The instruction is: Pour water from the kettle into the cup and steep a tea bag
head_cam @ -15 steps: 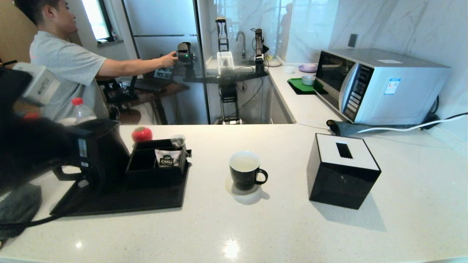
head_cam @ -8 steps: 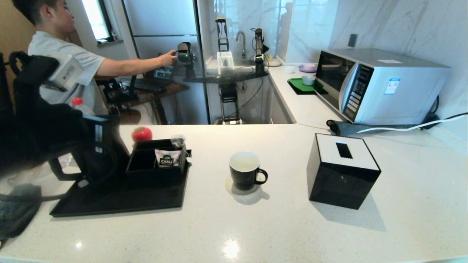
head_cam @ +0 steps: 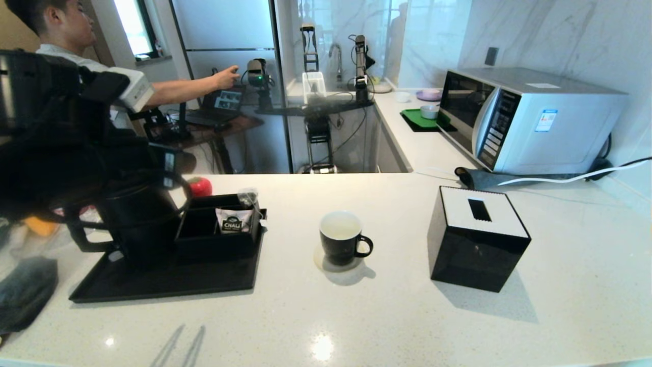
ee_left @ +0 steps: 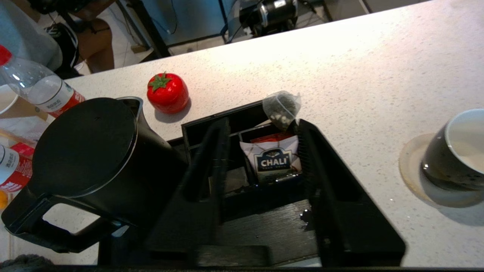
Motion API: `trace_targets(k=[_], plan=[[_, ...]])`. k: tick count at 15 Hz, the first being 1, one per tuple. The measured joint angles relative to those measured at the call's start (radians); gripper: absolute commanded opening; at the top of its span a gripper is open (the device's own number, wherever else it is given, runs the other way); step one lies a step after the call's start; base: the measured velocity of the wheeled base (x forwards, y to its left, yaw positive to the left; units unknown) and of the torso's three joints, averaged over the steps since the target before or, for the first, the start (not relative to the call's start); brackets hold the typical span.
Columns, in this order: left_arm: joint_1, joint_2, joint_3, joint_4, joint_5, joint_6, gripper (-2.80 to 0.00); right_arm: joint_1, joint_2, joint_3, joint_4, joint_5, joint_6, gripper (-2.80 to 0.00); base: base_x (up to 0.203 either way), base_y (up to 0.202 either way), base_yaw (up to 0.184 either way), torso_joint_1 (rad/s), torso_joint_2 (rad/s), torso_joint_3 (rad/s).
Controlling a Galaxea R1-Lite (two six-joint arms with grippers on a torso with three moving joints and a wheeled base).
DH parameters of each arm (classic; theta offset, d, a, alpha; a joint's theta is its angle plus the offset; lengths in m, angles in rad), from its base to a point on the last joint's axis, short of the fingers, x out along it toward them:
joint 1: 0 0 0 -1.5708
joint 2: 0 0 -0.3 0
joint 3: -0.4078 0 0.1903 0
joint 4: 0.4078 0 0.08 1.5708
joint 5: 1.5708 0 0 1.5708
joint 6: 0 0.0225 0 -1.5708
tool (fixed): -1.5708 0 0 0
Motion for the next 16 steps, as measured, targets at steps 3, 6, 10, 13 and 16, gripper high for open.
trace_targets(k=[3, 6, 10, 13, 16], plan=[[0.021, 0.07, -0.042, 0.0, 0.001, 0.0, 0.0, 0.0, 0.0, 0.0, 0.0, 0.0, 0.0, -2.8, 0.0, 0.0, 0.0, 0.0, 0.0, 0.0], [0.027, 0.148, -0.085, 0.0, 0.003, -0.003, 0.0, 0.0, 0.0, 0.0, 0.0, 0.0, 0.0, -2.8, 0.0, 0.0, 0.0, 0.0, 0.0, 0.0], [0.032, 0.244, -0.112, -0.002, 0.001, -0.005, 0.0, 0.0, 0.0, 0.0, 0.0, 0.0, 0.0, -2.8, 0.0, 0.0, 0.0, 0.0, 0.0, 0.0], [0.046, 0.31, -0.141, 0.0, -0.001, -0.005, 0.0, 0.0, 0.0, 0.0, 0.0, 0.0, 0.0, -2.8, 0.0, 0.0, 0.0, 0.0, 0.0, 0.0], [0.052, 0.378, -0.192, 0.0, -0.004, -0.006, 0.0, 0.0, 0.0, 0.0, 0.0, 0.0, 0.0, -2.8, 0.0, 0.0, 0.0, 0.0, 0.0, 0.0]])
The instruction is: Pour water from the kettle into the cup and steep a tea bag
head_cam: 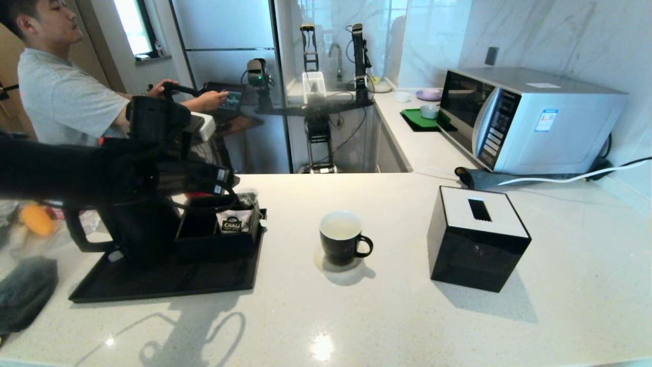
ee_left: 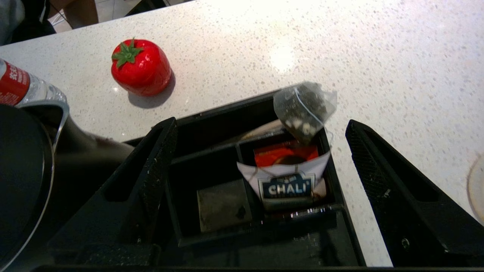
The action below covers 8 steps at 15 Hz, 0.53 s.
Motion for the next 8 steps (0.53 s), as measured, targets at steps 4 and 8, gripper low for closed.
trace_targets(k=[4, 8], plan=[[-0.001, 0.084, -0.08, -0.003, -0.011, -0.001, 0.0, 0.0, 0.0, 0.0, 0.0, 0.0, 0.0, -2.8, 0.0, 0.0, 0.0, 0.0, 0.0, 0.0], [-0.011, 0.139, -0.116, 0.003, -0.059, -0.002, 0.0, 0.0, 0.0, 0.0, 0.0, 0.0, 0.0, -2.8, 0.0, 0.0, 0.0, 0.0, 0.0, 0.0]])
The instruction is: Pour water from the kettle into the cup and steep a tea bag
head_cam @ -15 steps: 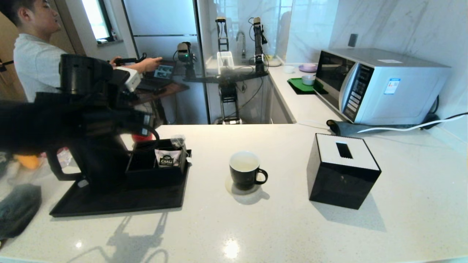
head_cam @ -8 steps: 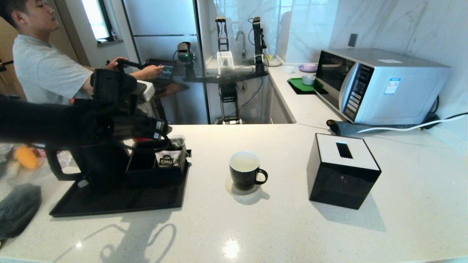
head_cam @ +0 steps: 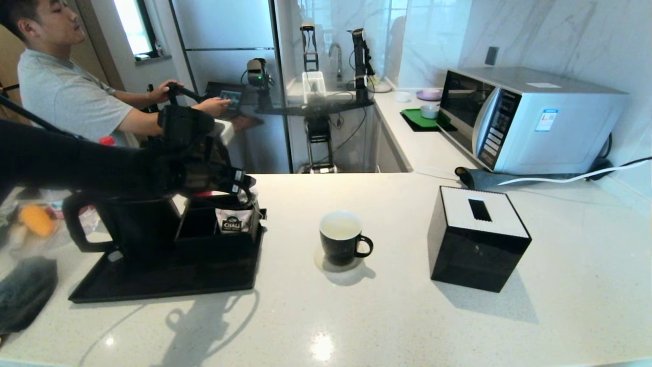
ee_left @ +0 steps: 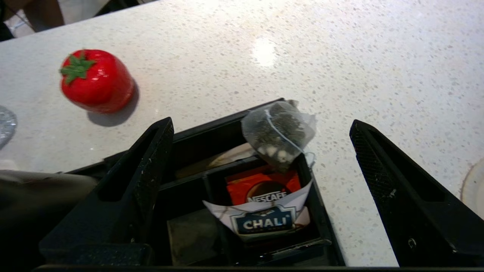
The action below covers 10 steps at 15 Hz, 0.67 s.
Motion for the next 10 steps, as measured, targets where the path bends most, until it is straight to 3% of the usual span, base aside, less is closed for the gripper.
trace_targets(k=[10], plan=[[-0.015, 0.076, -0.006, -0.003, -0.055, -0.015, 0.0, 0.0, 0.0, 0.0, 0.0, 0.0, 0.0, -2.8, 0.0, 0.0, 0.0, 0.0, 0.0, 0.0]])
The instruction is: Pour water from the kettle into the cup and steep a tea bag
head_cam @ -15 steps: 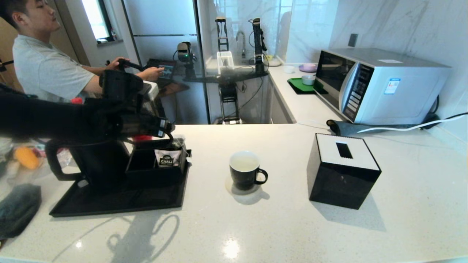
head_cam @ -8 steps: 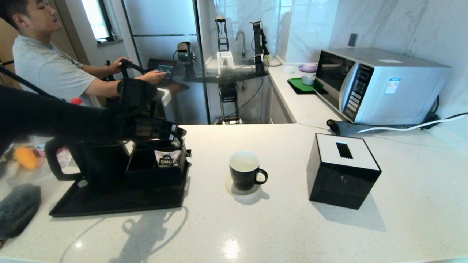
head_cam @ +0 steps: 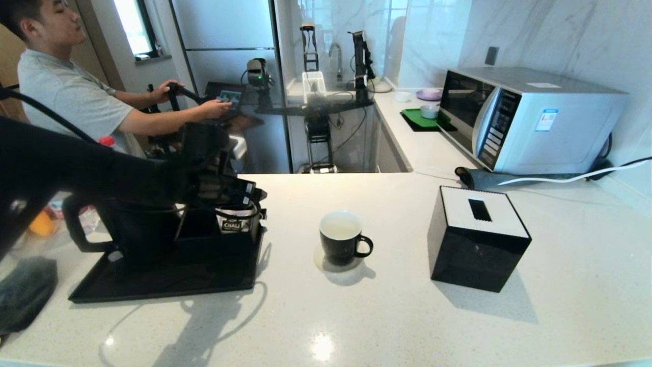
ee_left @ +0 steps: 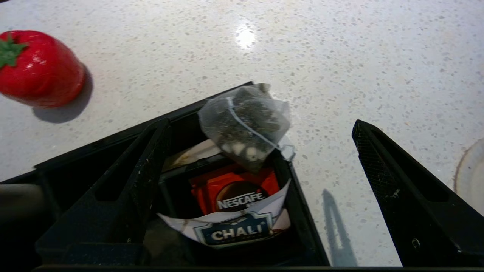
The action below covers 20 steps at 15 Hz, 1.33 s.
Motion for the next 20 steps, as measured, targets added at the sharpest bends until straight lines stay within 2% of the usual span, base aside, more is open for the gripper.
trace_targets(k=[18, 19, 20], plan=[[-0.002, 0.114, -0.104, -0.038, 0.009, 0.002, 0.0, 0.0, 0.0, 0.0, 0.0, 0.0, 0.0, -2.8, 0.0, 0.0, 0.0, 0.0, 0.0, 0.0], [-0.002, 0.116, -0.104, -0.043, 0.009, 0.002, -2.8, 0.0, 0.0, 0.0, 0.0, 0.0, 0.0, -2.8, 0.0, 0.0, 0.0, 0.0, 0.0, 0.0], [-0.002, 0.12, -0.104, -0.055, 0.011, 0.002, -2.8, 0.0, 0.0, 0.0, 0.0, 0.0, 0.0, -2.8, 0.0, 0.0, 0.0, 0.0, 0.0, 0.0]])
